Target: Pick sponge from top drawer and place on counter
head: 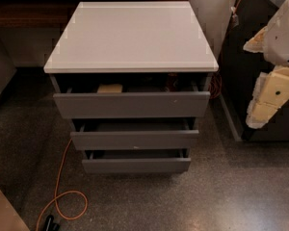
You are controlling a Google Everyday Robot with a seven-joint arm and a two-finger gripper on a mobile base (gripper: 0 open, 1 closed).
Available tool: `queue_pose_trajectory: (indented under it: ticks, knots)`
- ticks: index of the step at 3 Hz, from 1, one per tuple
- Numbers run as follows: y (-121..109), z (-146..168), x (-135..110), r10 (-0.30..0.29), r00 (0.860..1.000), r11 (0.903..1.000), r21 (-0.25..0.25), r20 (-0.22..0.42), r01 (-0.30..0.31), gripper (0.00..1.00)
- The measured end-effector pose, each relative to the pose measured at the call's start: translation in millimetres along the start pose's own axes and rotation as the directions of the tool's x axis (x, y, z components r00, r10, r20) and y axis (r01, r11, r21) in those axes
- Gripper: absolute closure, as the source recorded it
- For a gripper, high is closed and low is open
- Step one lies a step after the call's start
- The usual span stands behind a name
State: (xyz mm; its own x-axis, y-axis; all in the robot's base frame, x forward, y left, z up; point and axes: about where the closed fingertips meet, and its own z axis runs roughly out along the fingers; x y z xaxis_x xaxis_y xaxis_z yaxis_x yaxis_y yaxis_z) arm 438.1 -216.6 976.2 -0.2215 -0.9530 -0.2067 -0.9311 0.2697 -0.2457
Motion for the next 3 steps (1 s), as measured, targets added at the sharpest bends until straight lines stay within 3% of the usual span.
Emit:
queue_pose_trajectory:
  ticks: [1,2,3]
  knots:
    - [0.0,0.0,0.0,0.0,1.0,1.0,0.0,0.0,0.0,0.0]
    - [4.5,11.7,-11.4,-0.001,0.999,1.0,0.005,0.047,0.001,0.0]
    - [15.3,43.7,-37.9,-0.025,0.991,0.9997,0.005,0.133,0.025,0.0]
